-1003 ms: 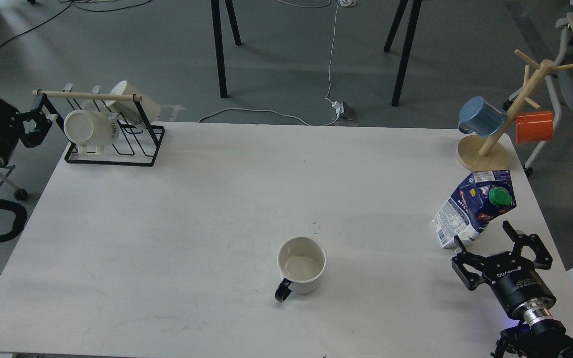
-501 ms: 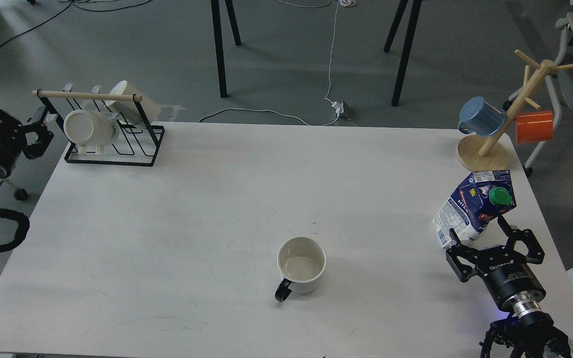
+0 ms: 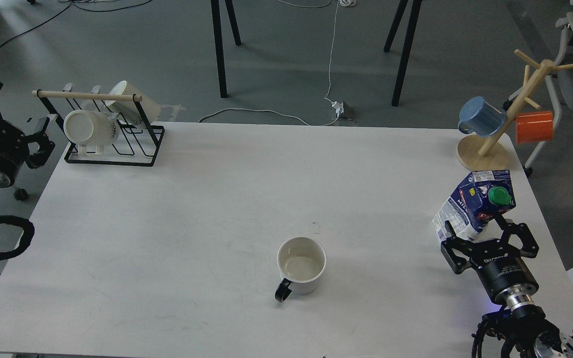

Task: Place cup and milk with both arms
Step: 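Move the right gripper up to the milk carton, then grasp the blue-and-white milk carton with the right gripper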

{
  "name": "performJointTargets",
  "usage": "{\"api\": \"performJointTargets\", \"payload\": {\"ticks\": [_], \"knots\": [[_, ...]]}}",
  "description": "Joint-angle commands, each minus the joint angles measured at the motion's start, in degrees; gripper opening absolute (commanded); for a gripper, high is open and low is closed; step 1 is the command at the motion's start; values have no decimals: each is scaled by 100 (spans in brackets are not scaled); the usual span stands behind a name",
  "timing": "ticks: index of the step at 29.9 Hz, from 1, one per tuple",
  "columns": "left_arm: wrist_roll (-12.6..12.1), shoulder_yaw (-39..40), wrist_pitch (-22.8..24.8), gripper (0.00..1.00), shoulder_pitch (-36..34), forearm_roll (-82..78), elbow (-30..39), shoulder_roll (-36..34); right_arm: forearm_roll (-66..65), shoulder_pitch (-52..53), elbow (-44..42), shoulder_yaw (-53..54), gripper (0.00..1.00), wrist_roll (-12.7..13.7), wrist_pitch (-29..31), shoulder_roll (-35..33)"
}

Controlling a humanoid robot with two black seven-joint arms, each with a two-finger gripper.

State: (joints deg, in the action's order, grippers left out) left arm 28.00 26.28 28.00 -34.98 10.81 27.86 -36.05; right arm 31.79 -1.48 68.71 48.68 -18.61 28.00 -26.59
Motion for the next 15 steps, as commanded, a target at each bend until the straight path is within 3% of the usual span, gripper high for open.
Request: {"api": "performJointTargets", "payload": {"ticks": [1, 9, 15], "knots": [[0, -8, 0, 99, 8, 0, -17, 1, 3, -36, -24, 10, 90, -3, 0, 48], [0, -8, 0, 99, 8, 0, -289, 159, -6, -54, -103, 62, 69, -3, 0, 57], [0, -8, 0, 99, 8, 0, -298, 168, -6, -63, -243, 62, 61, -3, 0, 66]]}}
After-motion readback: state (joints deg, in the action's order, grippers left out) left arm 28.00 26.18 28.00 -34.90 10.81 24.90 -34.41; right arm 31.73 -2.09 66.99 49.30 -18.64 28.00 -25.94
